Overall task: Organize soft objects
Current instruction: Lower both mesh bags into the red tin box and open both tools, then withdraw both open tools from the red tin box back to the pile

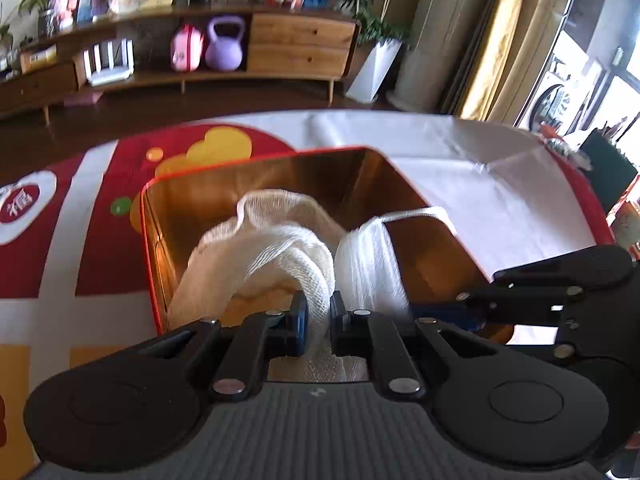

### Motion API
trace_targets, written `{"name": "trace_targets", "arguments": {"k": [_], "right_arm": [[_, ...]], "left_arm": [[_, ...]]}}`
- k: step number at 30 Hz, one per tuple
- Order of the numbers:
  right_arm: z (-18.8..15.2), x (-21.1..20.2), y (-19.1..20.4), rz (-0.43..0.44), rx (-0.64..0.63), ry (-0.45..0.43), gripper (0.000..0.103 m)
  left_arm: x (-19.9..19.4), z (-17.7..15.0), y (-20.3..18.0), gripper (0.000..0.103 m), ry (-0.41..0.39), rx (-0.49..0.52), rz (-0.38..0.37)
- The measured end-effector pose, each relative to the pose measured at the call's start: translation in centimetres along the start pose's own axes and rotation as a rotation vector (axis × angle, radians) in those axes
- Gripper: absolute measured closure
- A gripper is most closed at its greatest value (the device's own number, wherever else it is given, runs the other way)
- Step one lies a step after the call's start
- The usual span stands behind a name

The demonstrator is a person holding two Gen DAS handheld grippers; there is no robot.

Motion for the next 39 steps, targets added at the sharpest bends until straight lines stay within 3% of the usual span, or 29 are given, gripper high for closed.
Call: {"name": "trace_targets", "arguments": {"k": [11, 15, 19, 39], "right_arm": [[0.1, -1.0, 0.3, -0.019, -0.029, -0.010, 0.071], [0.2, -1.9, 0.2, -0.020, -0.024, -0.019, 0.067], [0.2, -3.0, 0.1, -0.025, -0.010, -0.032, 0.064], [-0.8, -11.1, 0.5, -0.016, 0.054, -0.122, 0.036]], "left_arm": [[0.0, 0.1, 0.2, 0.087, 0.051, -0.033, 0.042], [-0.9, 0.3, 0.0, 0.072, 0.037, -0.032, 0.052], [-1.9, 0.7, -0.1, 0.044, 0.013, -0.041, 0.065], [-10.4, 0.2, -2.2, 0.043, -0.113, -0.010, 0.112]]}}
Point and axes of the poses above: each gripper's, at about its wrist camera, not at the fingertips, and x roughly the way its jaws point, y to its left, z to its top, the point moved 3 cm from there along x, roughly the way its jaws point, and after that the axes turned 2 degrees about -y, right-handed, at the moved point
